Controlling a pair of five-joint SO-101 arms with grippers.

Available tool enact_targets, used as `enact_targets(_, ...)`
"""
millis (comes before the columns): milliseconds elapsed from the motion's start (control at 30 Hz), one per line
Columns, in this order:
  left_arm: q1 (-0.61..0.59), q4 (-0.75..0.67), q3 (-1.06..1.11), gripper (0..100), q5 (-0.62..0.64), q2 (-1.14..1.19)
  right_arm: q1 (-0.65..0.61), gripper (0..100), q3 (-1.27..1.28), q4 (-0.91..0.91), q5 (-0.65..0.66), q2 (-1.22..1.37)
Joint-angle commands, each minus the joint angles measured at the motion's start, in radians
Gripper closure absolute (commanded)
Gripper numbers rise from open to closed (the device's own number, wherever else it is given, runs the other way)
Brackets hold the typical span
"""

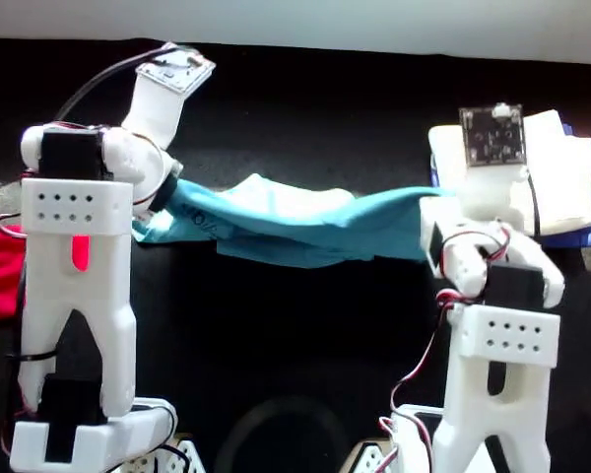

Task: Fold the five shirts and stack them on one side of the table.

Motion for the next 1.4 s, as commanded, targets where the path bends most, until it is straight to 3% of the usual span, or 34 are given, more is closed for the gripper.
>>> enact_targets(0,0.005,0.041,-0.18,99,0.005,-0.065,-0.007,99.2,-0.349,0.116,-0.009,0.068)
enact_targets(200,-0.021,0.06,-0.312,99,0.005,-0.176,-0.005,99.2,-0.696,0.294,0.038,0.076)
enact_targets(367,-0.021,0.055,-0.325,99,0.005,-0.26,-0.002,99.2,-0.886,0.34,0.086,0.085)
enact_targets(833,-0.021,0.054,-0.328,99,0.005,-0.303,-0.001,99.2,-1.136,0.335,0.21,0.074)
enact_targets(1100,-0.022,0.061,-0.41,99,0.006,-0.305,0.001,99.2,-1.323,0.354,0.273,0.074)
enact_targets(1367,-0.022,0.061,-0.521,99,0.006,-0.305,0.001,99.2,-1.342,0.358,0.321,0.074)
